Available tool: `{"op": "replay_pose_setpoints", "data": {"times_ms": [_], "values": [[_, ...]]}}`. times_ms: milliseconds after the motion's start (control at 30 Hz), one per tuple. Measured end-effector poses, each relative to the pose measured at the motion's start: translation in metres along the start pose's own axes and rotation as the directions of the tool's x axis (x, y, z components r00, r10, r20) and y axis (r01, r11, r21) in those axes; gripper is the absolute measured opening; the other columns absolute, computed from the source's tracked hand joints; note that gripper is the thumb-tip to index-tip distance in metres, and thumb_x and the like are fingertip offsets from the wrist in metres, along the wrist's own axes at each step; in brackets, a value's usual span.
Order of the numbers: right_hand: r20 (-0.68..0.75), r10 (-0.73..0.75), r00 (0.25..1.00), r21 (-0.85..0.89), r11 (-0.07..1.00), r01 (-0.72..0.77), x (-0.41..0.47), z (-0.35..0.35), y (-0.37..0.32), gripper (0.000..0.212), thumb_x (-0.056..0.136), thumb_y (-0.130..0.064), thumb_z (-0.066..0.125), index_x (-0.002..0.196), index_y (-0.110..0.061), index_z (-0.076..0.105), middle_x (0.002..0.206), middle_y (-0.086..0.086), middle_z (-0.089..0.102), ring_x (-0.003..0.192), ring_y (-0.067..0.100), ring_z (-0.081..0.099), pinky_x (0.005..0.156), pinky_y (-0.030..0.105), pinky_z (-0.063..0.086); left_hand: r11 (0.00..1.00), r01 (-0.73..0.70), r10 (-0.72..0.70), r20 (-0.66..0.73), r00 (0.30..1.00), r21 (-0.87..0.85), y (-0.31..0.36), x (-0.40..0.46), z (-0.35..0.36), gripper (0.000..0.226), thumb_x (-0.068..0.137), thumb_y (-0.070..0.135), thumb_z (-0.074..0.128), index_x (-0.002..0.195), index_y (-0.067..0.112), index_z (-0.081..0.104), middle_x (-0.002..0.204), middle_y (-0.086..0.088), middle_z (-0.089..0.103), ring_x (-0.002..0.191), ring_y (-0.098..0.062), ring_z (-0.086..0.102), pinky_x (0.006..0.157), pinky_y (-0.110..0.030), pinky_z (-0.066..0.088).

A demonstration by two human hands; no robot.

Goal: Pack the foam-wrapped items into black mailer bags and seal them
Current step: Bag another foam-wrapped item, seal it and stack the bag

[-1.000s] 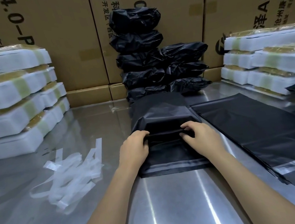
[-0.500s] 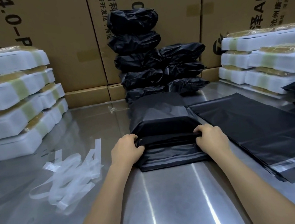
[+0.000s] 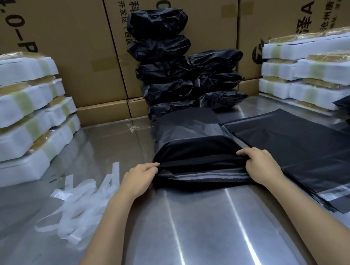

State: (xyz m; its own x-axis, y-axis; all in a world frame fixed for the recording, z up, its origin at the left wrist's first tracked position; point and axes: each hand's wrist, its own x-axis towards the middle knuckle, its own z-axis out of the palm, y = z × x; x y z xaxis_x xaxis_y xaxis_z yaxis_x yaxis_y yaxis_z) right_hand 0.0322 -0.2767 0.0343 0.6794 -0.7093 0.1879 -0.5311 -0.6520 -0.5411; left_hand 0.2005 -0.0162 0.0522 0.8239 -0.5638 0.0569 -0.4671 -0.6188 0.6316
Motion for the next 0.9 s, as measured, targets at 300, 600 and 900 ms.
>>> {"op": "replay_pose_setpoints", "data": {"times_ms": [300, 600, 900], "values": [[-0.056, 0.066, 0.996, 0.036, 0.997, -0.064, -0.006, -0.003, -0.009, 0.054, 0.089, 0.001, 0.041, 0.126, -0.034, 0.058, 0.121, 0.0, 0.063, 0.094, 0.024, 0.059, 0.073, 0.034, 0.051, 0.96, 0.116, -0.116, -0.015, 0.993, 0.253, 0.028, 0.002, 0.012, 0.044, 0.092, 0.022, 0.04, 0.132, 0.034, 0.052, 0.131, 0.001, 0.057, 0.128, -0.028, 0.043, 0.113, -0.055, 0.01], [-0.012, 0.064, 0.998, 0.041, 0.997, -0.064, -0.007, -0.005, -0.008, 0.054, 0.09, -0.002, 0.036, 0.127, -0.036, 0.057, 0.12, 0.007, 0.058, 0.079, 0.025, 0.059, 0.06, 0.031, 0.044, 0.991, 0.108, -0.088, 0.228, 0.97, -0.076, 0.004, 0.007, -0.011, 0.052, 0.085, 0.004, 0.047, 0.131, 0.027, 0.054, 0.137, -0.005, 0.053, 0.12, -0.02, 0.05, 0.107, -0.033, 0.035], [-0.041, 0.036, 0.998, -0.15, 0.988, -0.042, -0.013, -0.003, -0.014, 0.05, 0.092, -0.005, 0.042, 0.131, -0.033, 0.055, 0.117, 0.013, 0.058, 0.114, 0.03, 0.049, 0.096, 0.039, 0.037, 0.985, 0.0, -0.045, 0.258, 0.965, 0.173, -0.014, 0.008, -0.001, 0.054, 0.092, 0.023, 0.031, 0.143, 0.041, 0.032, 0.156, 0.02, 0.012, 0.146, -0.01, 0.0, 0.111, -0.055, -0.012]]}}
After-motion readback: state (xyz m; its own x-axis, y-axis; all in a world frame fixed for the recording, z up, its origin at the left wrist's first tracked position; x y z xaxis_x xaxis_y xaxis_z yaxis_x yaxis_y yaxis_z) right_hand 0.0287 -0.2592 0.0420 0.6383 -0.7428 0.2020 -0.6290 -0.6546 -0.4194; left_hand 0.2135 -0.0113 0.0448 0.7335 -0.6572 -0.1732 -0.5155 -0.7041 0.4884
